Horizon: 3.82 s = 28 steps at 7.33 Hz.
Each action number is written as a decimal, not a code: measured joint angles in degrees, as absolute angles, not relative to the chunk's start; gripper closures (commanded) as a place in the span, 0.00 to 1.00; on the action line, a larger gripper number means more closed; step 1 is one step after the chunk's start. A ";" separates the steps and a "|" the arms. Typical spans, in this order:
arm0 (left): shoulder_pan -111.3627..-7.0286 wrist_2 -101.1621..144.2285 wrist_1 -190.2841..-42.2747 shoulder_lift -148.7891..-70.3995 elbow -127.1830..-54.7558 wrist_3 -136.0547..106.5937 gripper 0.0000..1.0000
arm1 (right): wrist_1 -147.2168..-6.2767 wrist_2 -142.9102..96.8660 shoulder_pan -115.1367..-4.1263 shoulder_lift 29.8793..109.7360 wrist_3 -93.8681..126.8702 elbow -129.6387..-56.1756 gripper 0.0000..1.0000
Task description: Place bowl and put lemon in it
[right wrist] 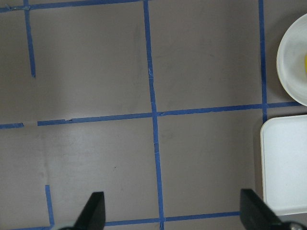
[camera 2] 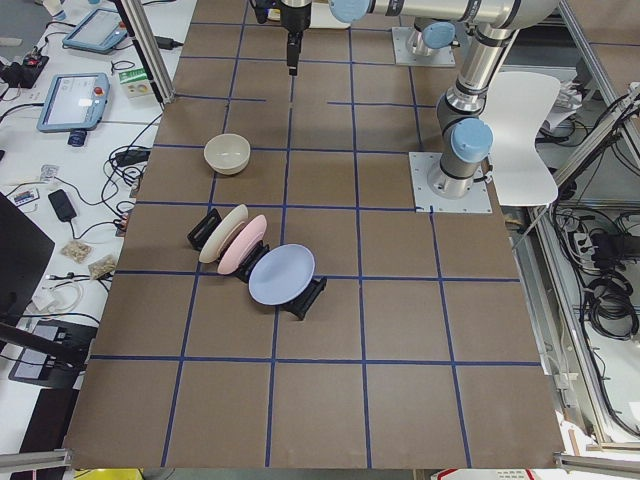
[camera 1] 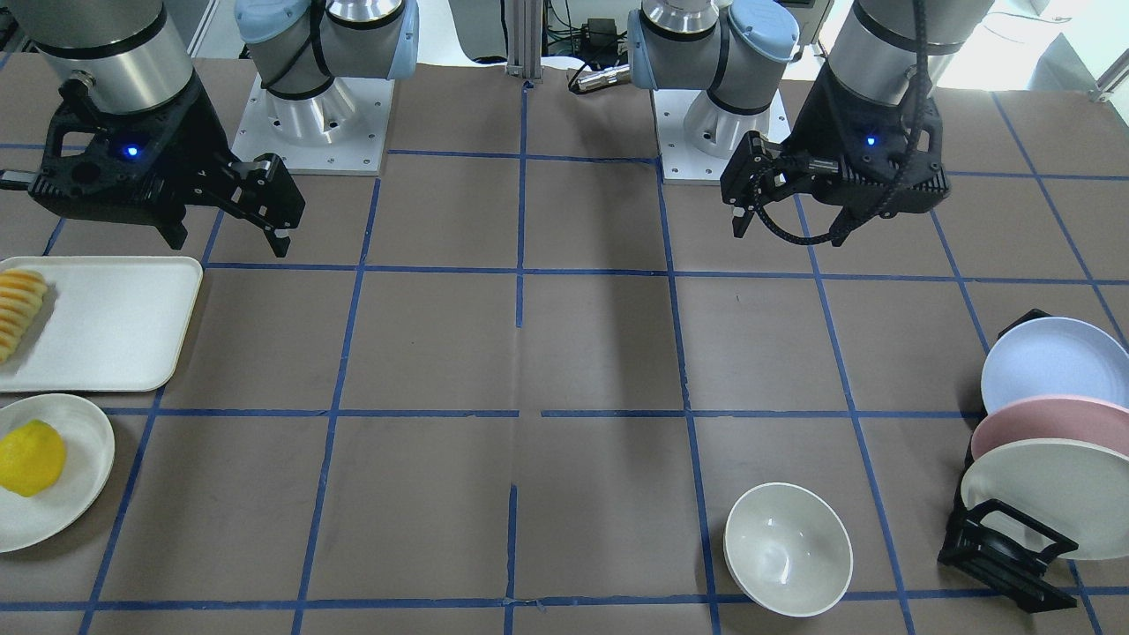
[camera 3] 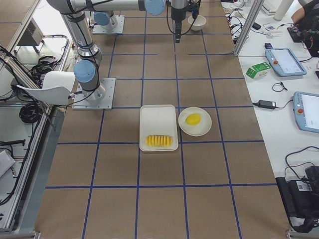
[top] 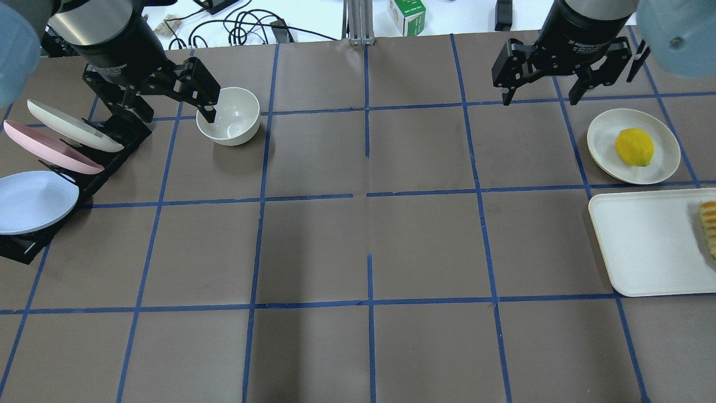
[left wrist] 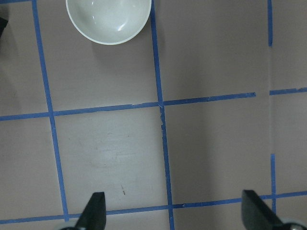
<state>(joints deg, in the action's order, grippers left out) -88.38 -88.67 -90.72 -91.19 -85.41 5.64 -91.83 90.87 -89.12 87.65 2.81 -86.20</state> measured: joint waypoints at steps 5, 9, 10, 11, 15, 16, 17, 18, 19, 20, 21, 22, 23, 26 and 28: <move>-84.07 -87.75 -87.36 -96.06 -85.48 6.97 0.00 | -92.00 92.23 -85.91 86.59 -1.78 -85.80 0.00; -78.48 -86.75 -69.49 -117.84 -80.54 11.25 0.00 | -97.62 93.13 -64.47 78.18 -30.44 -83.45 0.00; -77.78 -86.82 -67.63 -121.82 -78.94 12.43 0.00 | -99.15 92.99 -62.43 75.50 -33.79 -82.21 0.00; -77.49 -86.84 -65.56 -124.88 -78.19 13.17 0.15 | -100.72 92.74 -61.65 73.34 -35.02 -81.61 0.00; -77.35 -86.28 -61.35 -130.17 -77.34 13.56 0.96 | -112.31 91.17 -61.26 60.76 -37.08 -81.36 0.00; -77.35 -86.19 -61.31 -130.34 -77.38 13.70 1.00 | -113.67 91.06 -61.26 57.58 -37.85 -81.51 0.00; -77.35 -86.17 -61.34 -130.37 -77.41 13.74 1.00 | -114.18 91.07 -61.26 55.19 -38.83 -81.64 0.00; -77.35 -86.21 -61.52 -130.15 -77.36 13.71 1.00 | -114.31 91.11 -61.26 53.95 -39.63 -81.73 0.19; -77.50 -86.29 -62.26 -129.44 -77.27 13.66 1.00 | -114.27 91.15 -61.26 53.44 -40.01 -81.83 0.56; -78.04 -86.33 -64.14 -128.07 -77.25 13.50 1.00 | -114.15 91.33 -61.26 53.28 -40.20 -82.06 0.66; -79.16 -85.91 -67.28 -125.74 -77.45 13.16 1.00 | -114.03 91.70 -61.26 53.34 -40.22 -82.52 0.70; -81.26 -84.98 -70.38 -122.76 -78.16 11.90 1.00 | -114.01 92.01 -61.26 53.48 -40.16 -82.87 0.70; -84.74 -83.95 -72.35 -120.00 -79.72 9.20 1.00 | -113.72 92.62 -61.28 53.85 -40.07 -82.71 0.70; -97.18 -80.50 -68.30 -116.51 -87.00 -5.95 1.00 | -104.77 93.94 -61.90 63.79 -38.62 -81.74 0.70; -101.42 -80.04 -58.93 -116.44 -94.30 -14.01 1.00 | -95.56 93.97 -62.24 74.10 -36.03 -81.67 0.70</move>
